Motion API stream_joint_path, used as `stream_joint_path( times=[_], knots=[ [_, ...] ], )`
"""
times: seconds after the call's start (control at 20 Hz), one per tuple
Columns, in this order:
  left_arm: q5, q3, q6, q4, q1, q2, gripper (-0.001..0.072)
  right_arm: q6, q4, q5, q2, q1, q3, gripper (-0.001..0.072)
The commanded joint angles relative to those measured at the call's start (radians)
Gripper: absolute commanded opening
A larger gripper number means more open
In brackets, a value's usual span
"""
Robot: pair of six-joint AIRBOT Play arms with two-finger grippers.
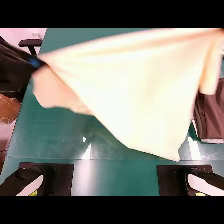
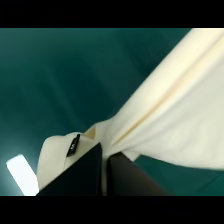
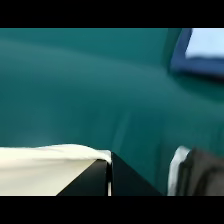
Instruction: Fold the shirts.
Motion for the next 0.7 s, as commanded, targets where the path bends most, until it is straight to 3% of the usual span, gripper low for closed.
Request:
stream_joint_path(
  times=[0.0,0.25,0.35,0.4,0.45,0.5,0.55,0.6,0.65],
  knots=[
    [-0.043,-0.217,0.072,-0.003,0.001,-0.139,0.0027,0.005,0.025,0.036,-0.154,0.019,-0.164,0.0014],
    [0.314,-0.389,0.181,0.037,0.001,-0.320,0.0027,0.003,0.026,-0.070,-0.315,0.073,-0.232,0.0015],
    [0.484,-0.378,0.146,0.145,0.001,-0.360,0.0027,0.004,0.026,-0.108,-0.349,0.086,-0.203,0.0015],
    [0.571,-0.372,0.086,0.212,0.001,-0.363,0.0028,0.004,0.026,-0.111,-0.365,0.086,-0.174,0.0015],
    [0.631,-0.357,0.018,0.282,0.001,-0.363,0.0066,0.004,0.026,-0.111,-0.380,0.085,-0.137,0.0015],
    [0.671,-0.333,-0.043,0.333,0.008,-0.363,0.0299,0.004,0.026,-0.113,-0.390,0.085,-0.103,0.0016],
    [0.690,-0.308,-0.084,0.343,0.025,-0.363,0.0443,0.004,0.026,-0.114,-0.397,0.084,-0.072,0.0016],
    [0.692,-0.282,-0.102,0.342,0.047,-0.363,0.0448,0.004,0.026,-0.115,-0.400,0.084,-0.049,0.0024],
    [0.679,-0.259,-0.117,0.341,0.073,-0.363,0.0448,0.003,0.027,-0.111,-0.399,0.084,-0.033,0.0136]
  ],
)
